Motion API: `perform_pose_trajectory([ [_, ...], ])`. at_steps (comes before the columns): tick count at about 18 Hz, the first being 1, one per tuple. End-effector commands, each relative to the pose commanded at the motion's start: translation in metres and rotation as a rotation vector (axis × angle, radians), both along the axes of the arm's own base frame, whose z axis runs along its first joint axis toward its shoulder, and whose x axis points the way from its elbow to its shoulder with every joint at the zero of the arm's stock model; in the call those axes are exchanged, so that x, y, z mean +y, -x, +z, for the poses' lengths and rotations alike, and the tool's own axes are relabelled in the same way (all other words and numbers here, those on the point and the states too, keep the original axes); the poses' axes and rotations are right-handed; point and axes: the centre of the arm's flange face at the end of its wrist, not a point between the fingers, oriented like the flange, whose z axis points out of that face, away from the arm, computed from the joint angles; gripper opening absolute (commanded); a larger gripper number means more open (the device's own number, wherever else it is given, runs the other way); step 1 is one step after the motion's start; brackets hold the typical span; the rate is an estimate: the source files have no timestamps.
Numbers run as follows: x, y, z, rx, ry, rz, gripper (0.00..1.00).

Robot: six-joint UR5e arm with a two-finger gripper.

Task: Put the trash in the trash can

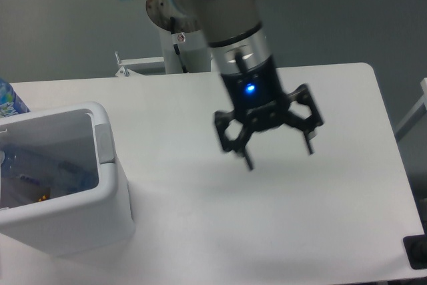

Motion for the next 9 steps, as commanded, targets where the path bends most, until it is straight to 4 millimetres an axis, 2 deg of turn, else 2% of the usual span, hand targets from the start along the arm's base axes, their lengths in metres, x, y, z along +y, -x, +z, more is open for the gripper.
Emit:
perform_pose_trajectory([
  [2,-0.037,-0.004,0.008,0.013,0.074,-0.08,1.0],
  [4,-0.065,-0.005,0.016,0.026,0.111,-0.11,1.0],
  [6,-0.08,-0.003,0.022,0.005,0.125,-0.09,1.0],
  [9,-0.089,0.003,0.027,0.003,0.123,-0.071,1.0],
])
